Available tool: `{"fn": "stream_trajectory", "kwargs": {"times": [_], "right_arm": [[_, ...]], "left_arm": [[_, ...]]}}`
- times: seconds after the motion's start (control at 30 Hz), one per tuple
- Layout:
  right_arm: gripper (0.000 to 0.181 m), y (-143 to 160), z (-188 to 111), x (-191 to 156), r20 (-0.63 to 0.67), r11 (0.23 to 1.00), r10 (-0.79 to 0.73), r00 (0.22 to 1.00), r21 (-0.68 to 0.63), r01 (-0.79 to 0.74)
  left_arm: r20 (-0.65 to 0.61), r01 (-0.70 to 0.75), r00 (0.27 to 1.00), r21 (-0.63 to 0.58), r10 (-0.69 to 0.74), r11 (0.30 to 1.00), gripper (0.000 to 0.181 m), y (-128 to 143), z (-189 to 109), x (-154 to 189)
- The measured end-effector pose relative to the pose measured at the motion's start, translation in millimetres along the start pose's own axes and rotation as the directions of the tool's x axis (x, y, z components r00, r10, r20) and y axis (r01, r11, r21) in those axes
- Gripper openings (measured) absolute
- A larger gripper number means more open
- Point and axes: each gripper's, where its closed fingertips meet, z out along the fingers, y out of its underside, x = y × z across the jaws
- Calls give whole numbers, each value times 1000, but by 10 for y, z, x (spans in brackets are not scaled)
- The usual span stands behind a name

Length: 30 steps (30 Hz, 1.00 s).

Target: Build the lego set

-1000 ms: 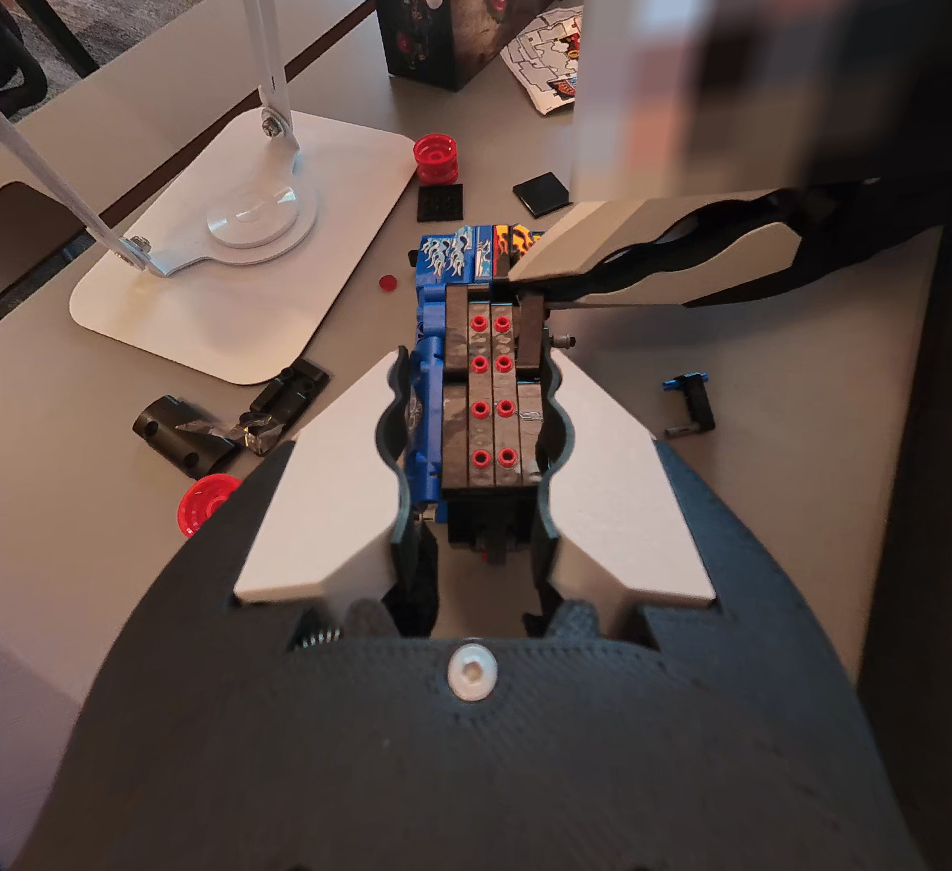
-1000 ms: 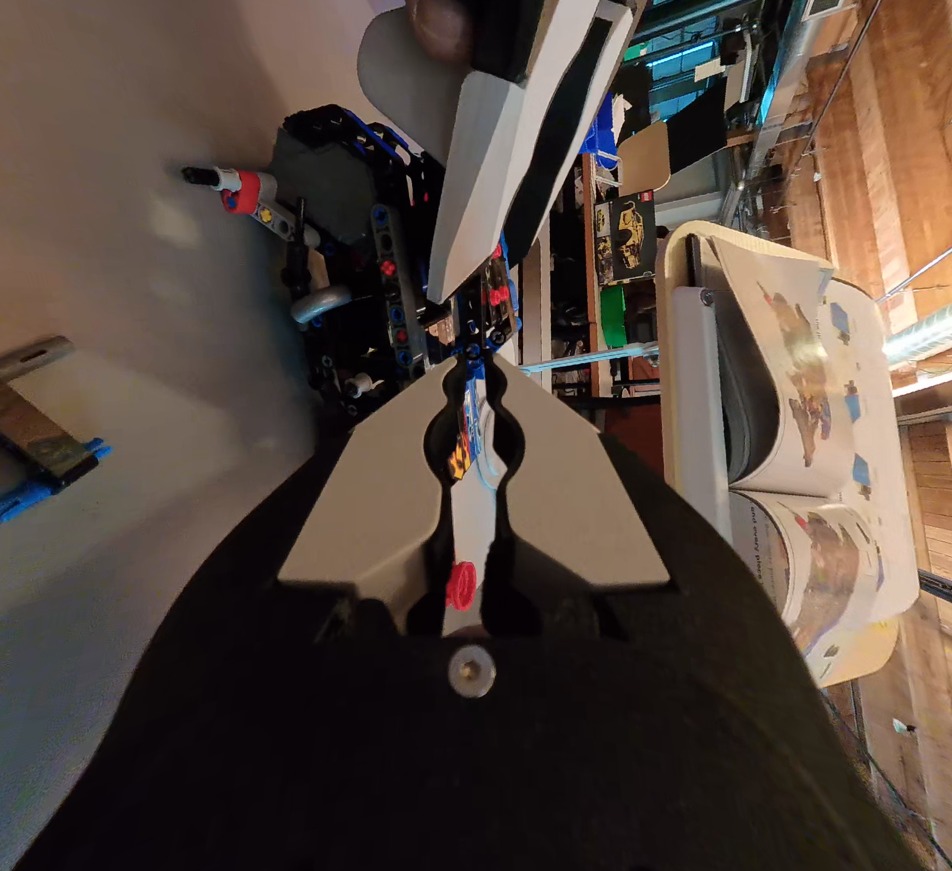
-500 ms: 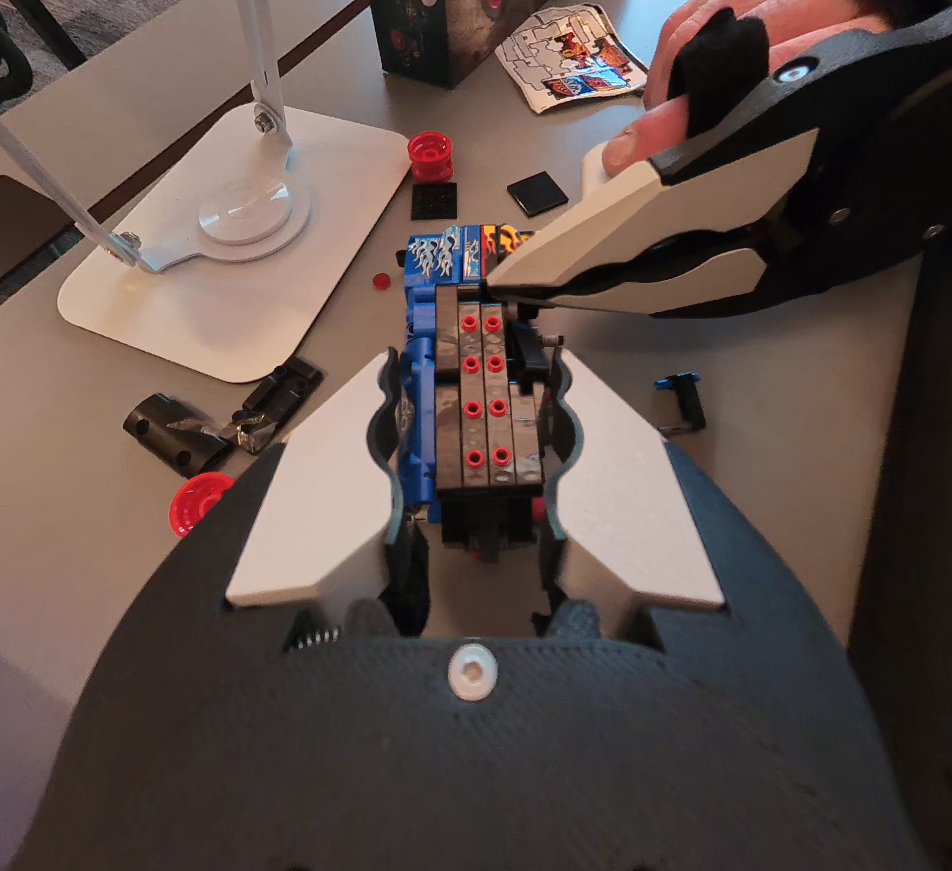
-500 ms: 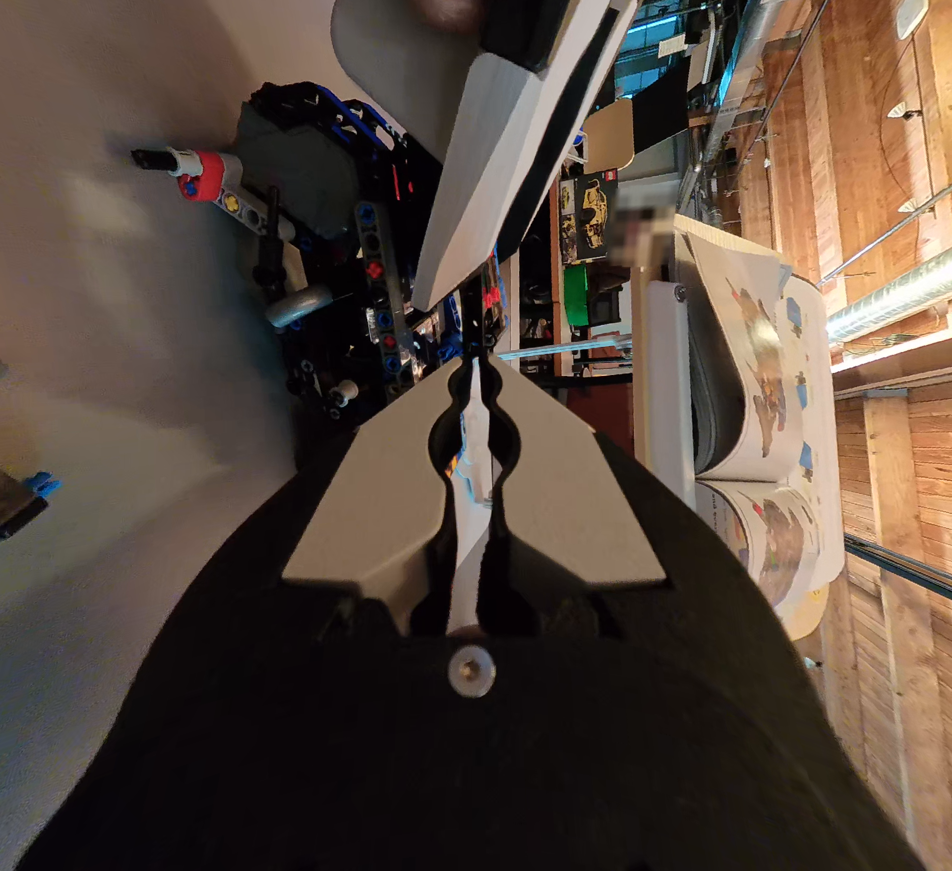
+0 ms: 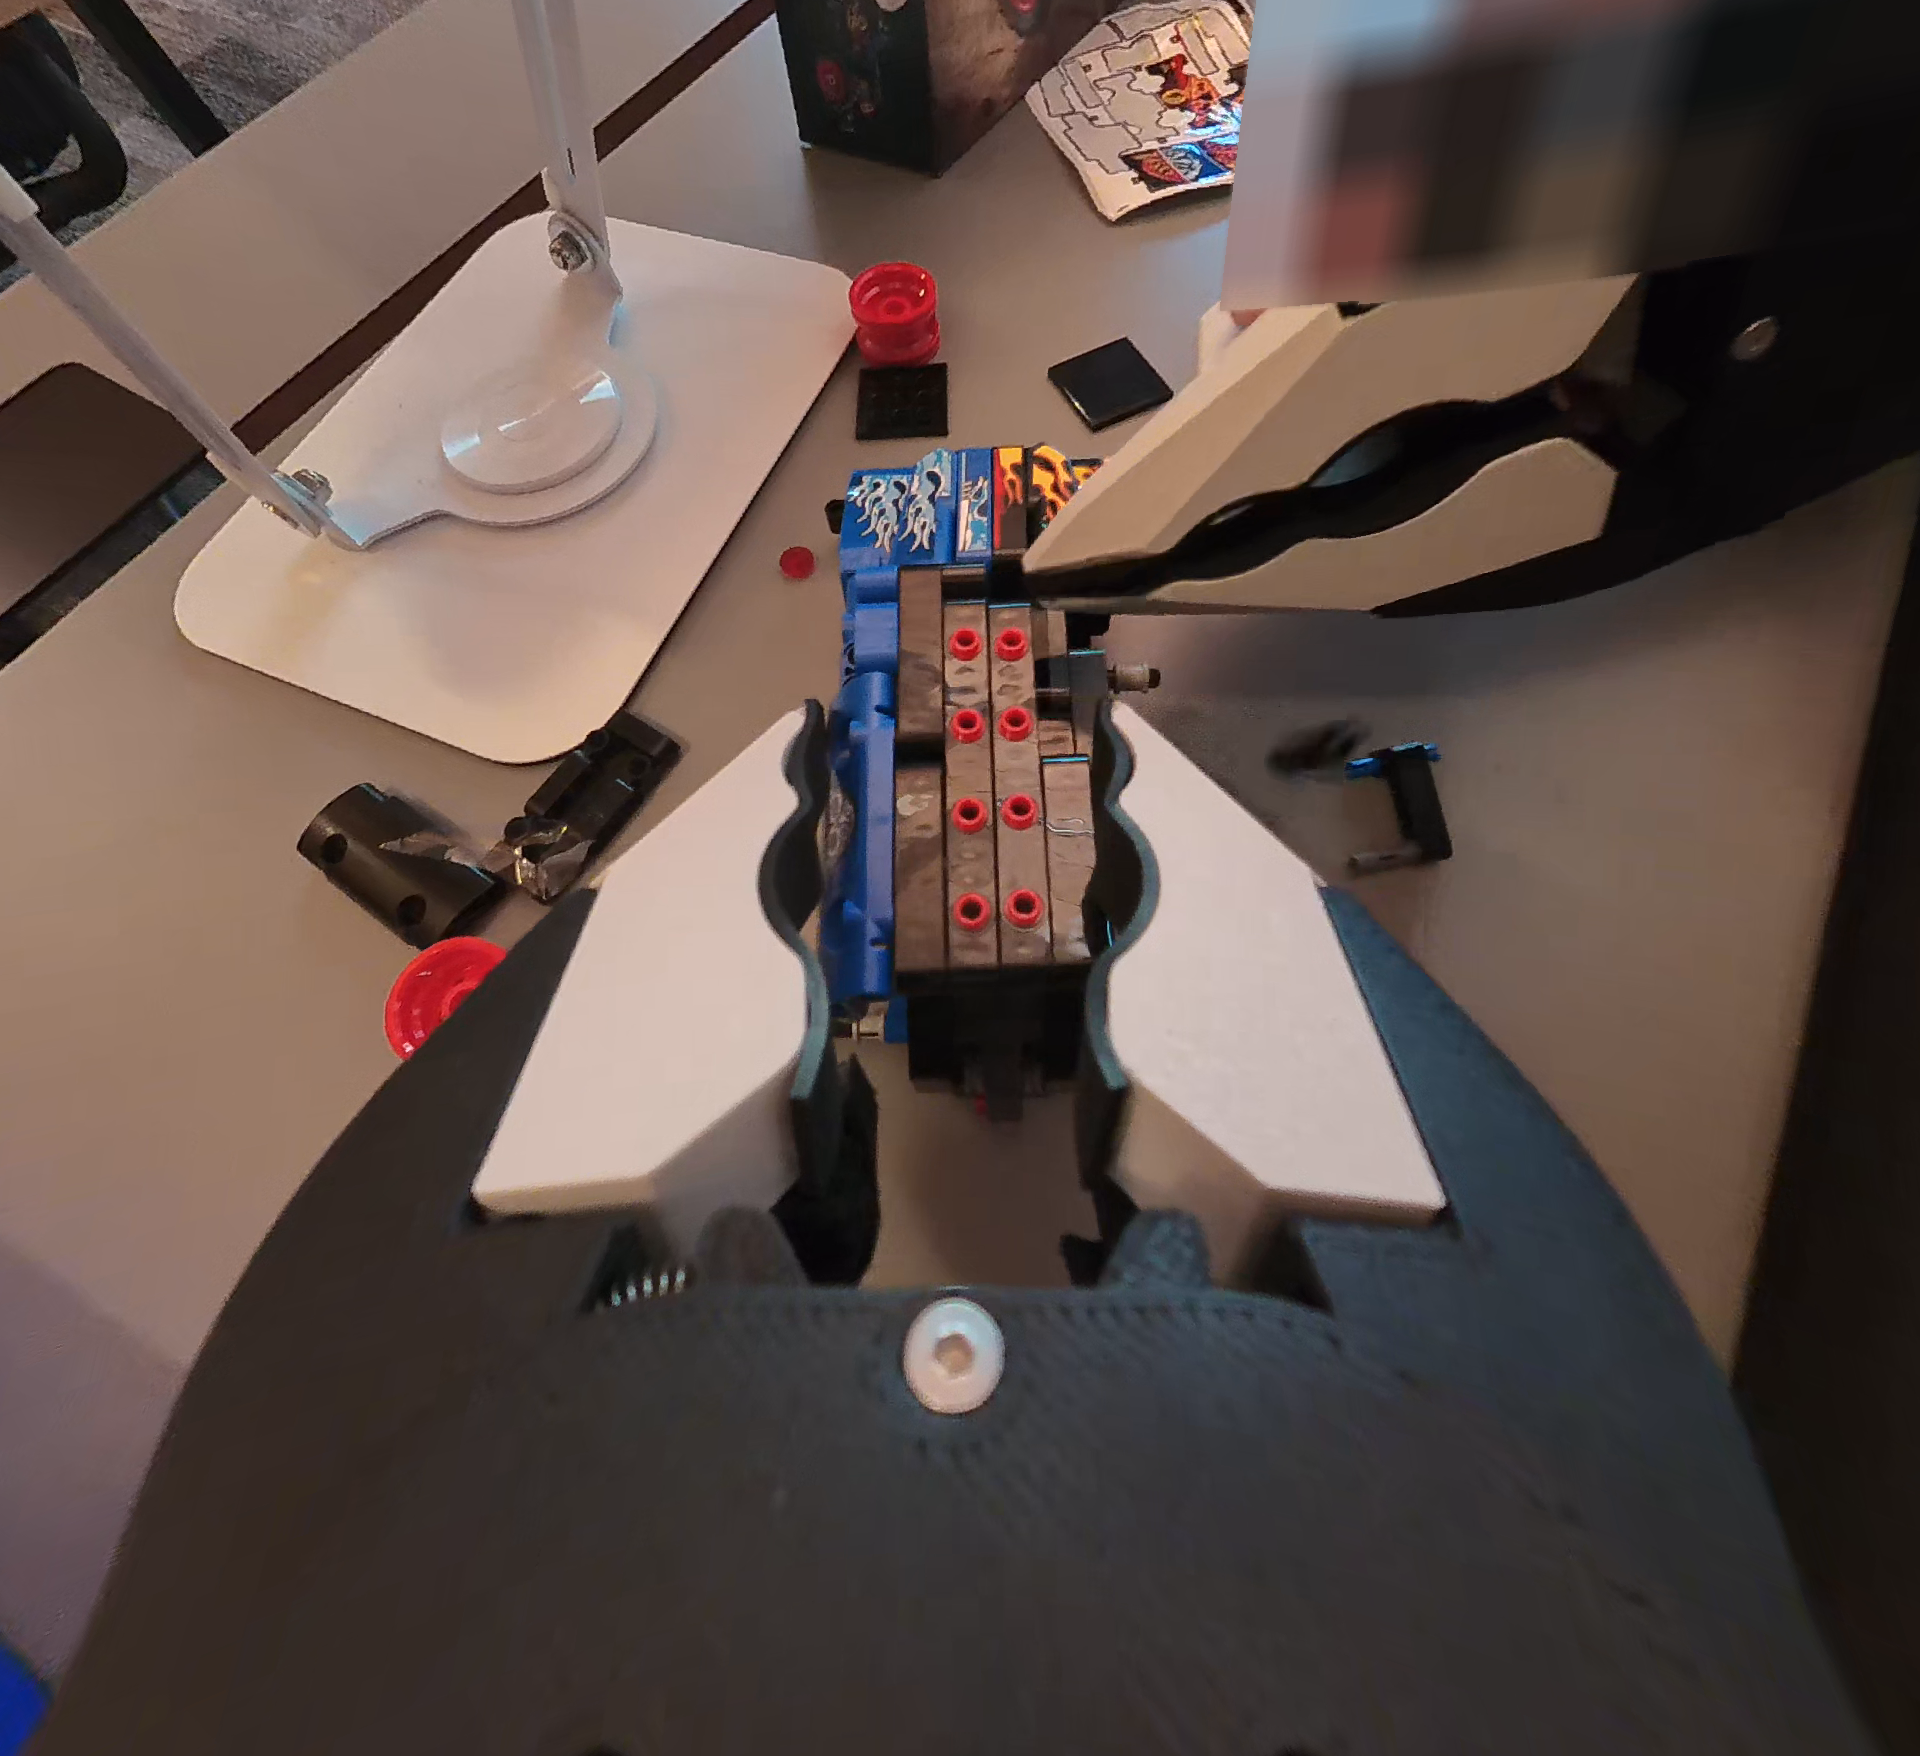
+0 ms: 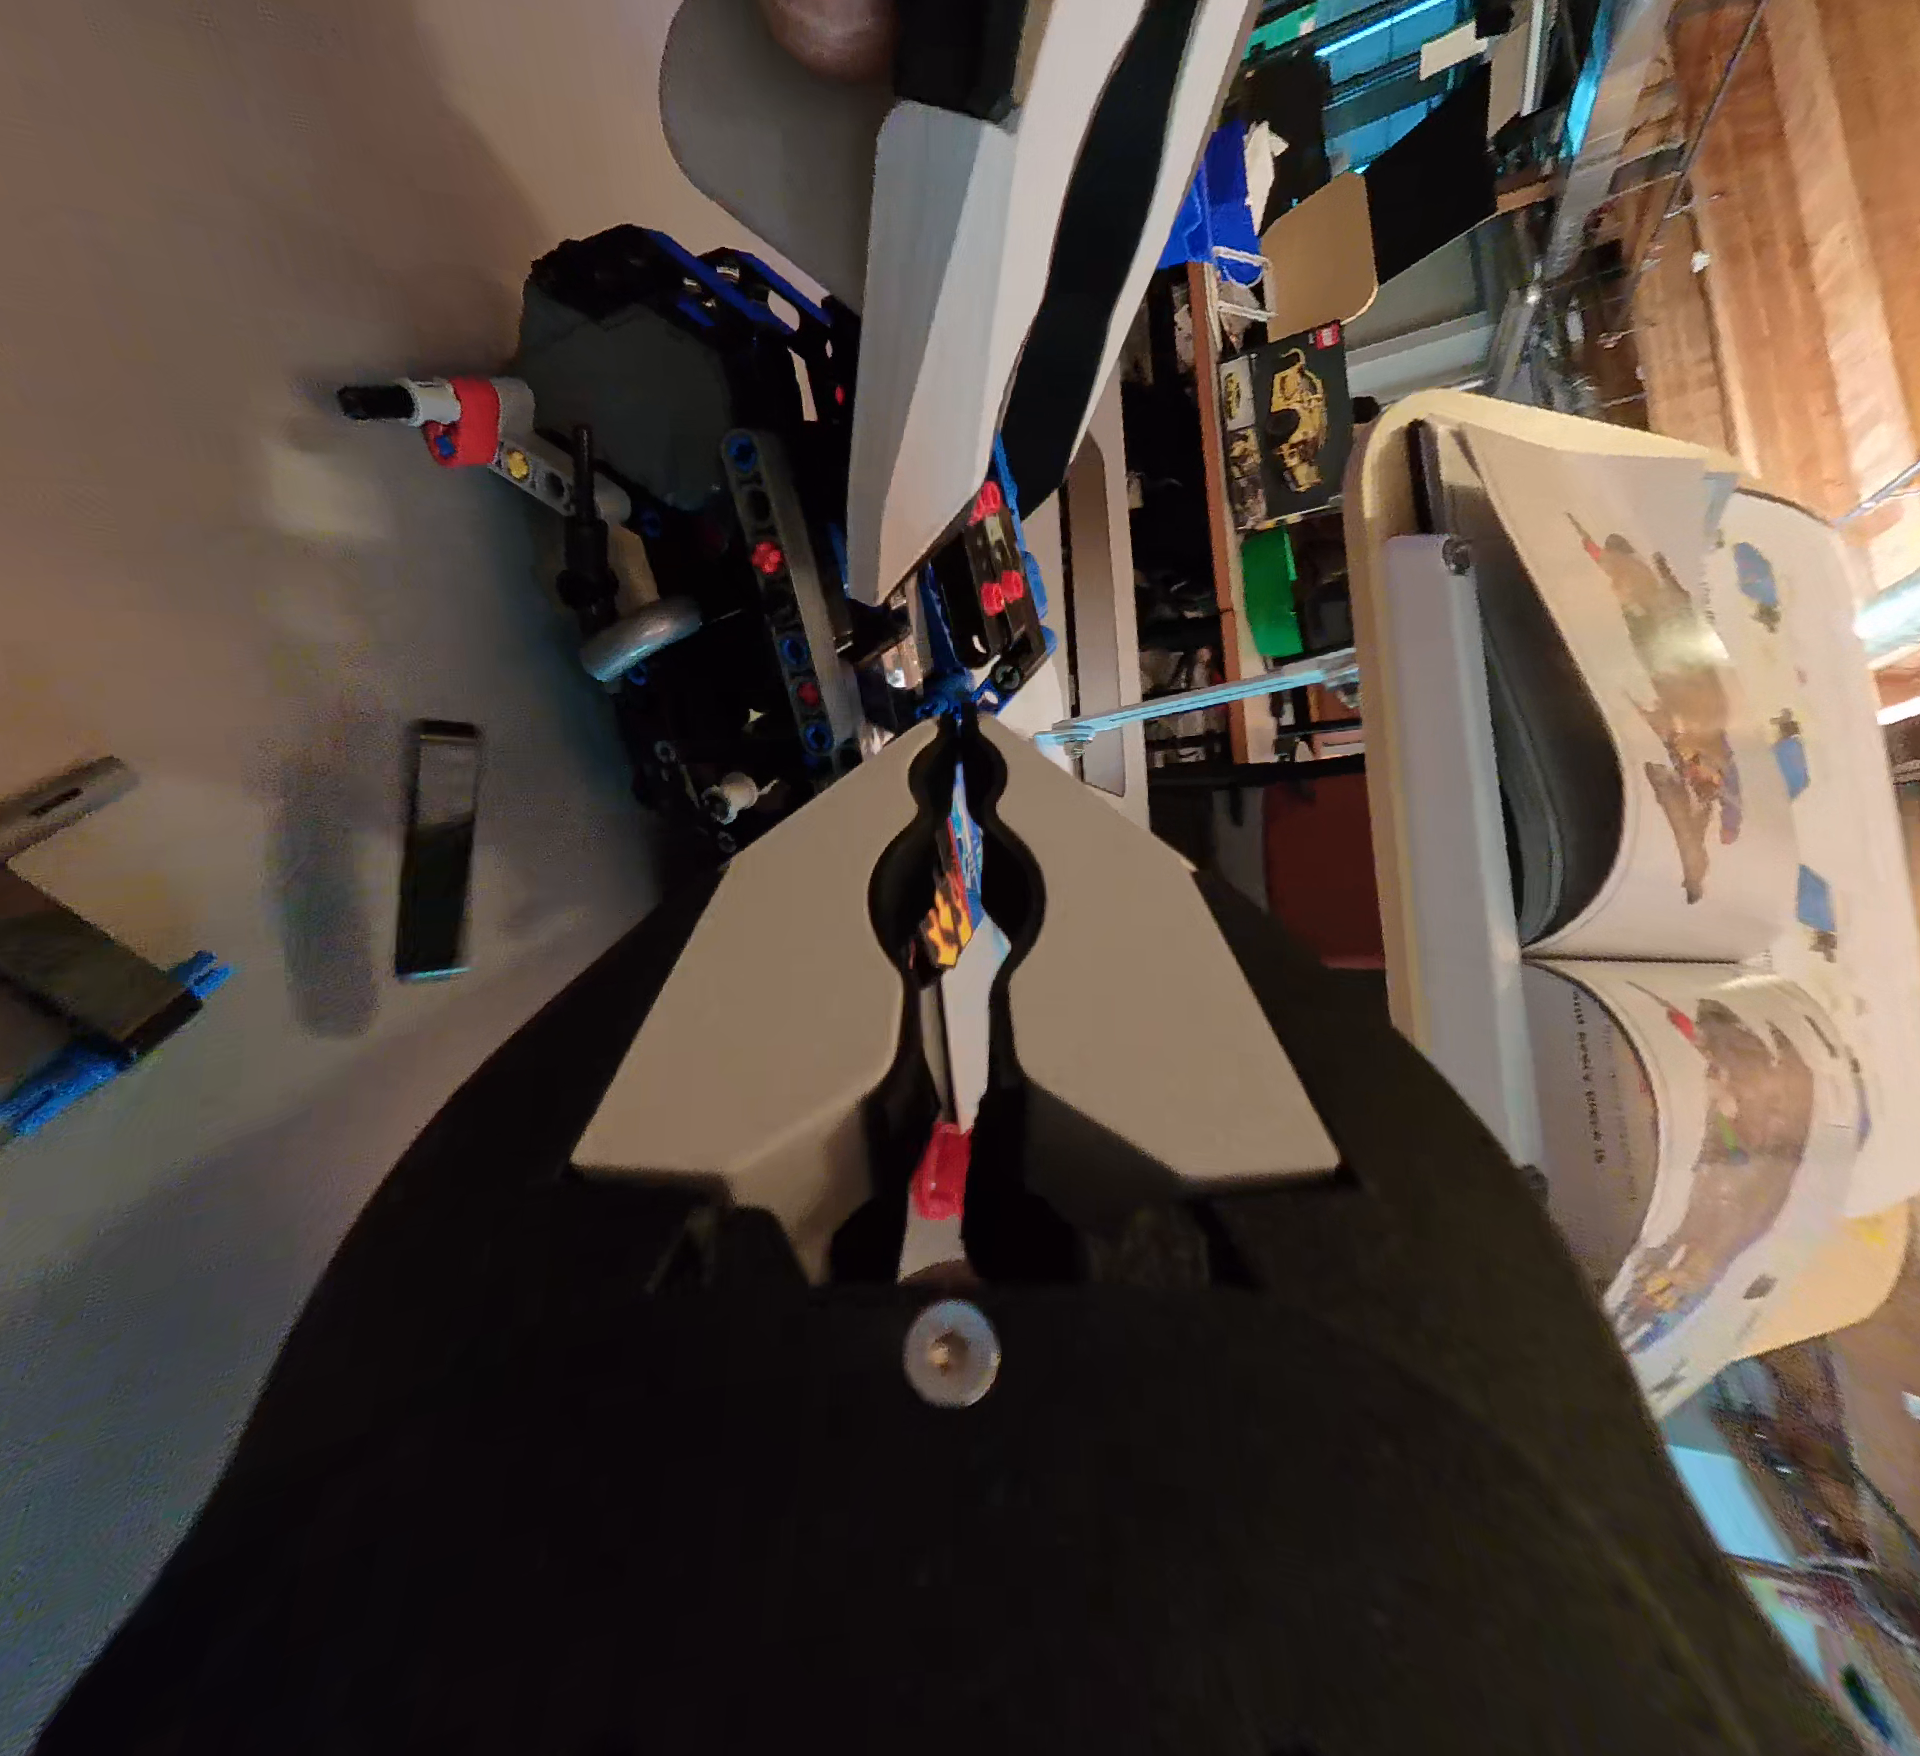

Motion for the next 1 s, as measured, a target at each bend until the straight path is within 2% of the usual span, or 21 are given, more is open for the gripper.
{"fn": "stream_trajectory", "kwargs": {"times": [0.1, 0.2, 0.27, 0.4, 0.57, 0.63, 0.83, 1.0], "right_arm": [[1, 30, -54, -53, 80, 998, 65, 995, 1, -65], [7, 79, -191, -126, 237, 980, 199, 951, -17, -200], [9, 72, -341, -236, 380, 952, 292, 877, -32, -303], [18, 138, -560, -532, 554, 904, 399, 731, -107, -413], [22, 248, -466, -850, 610, 920, 372, 700, -146, -363], [18, 170, -432, -870, 634, 912, 375, 676, -123, -390], [6, 137, -418, -869, 655, 897, 395, 645, -124, -423], [6, 45, -469, -679, 637, 874, 415, 650, -80, -479]], "left_arm": [[1, 0, 1000, -2, 0, 1000, 49, 4, -5, -5], [1, -7, 1000, -8, 7, 1000, 49, 11, -9, -1], [9, -15, 1000, -18, 15, 1000, 50, 25, -14, -13], [4, -14, 1000, -18, 14, 1000, 51, 29, -22, -13], [-6, -25, 1000, -22, 25, 999, 52, 43, -18, 0], [-11, -33, 999, -31, 32, 999, 53, 62, -14, 11], [-32, -46, 999, -53, 44, 998, 58, 117, -66, 18], [-28, -56, 998, -55, 54, 997, 58, 137, -111, -16]]}}
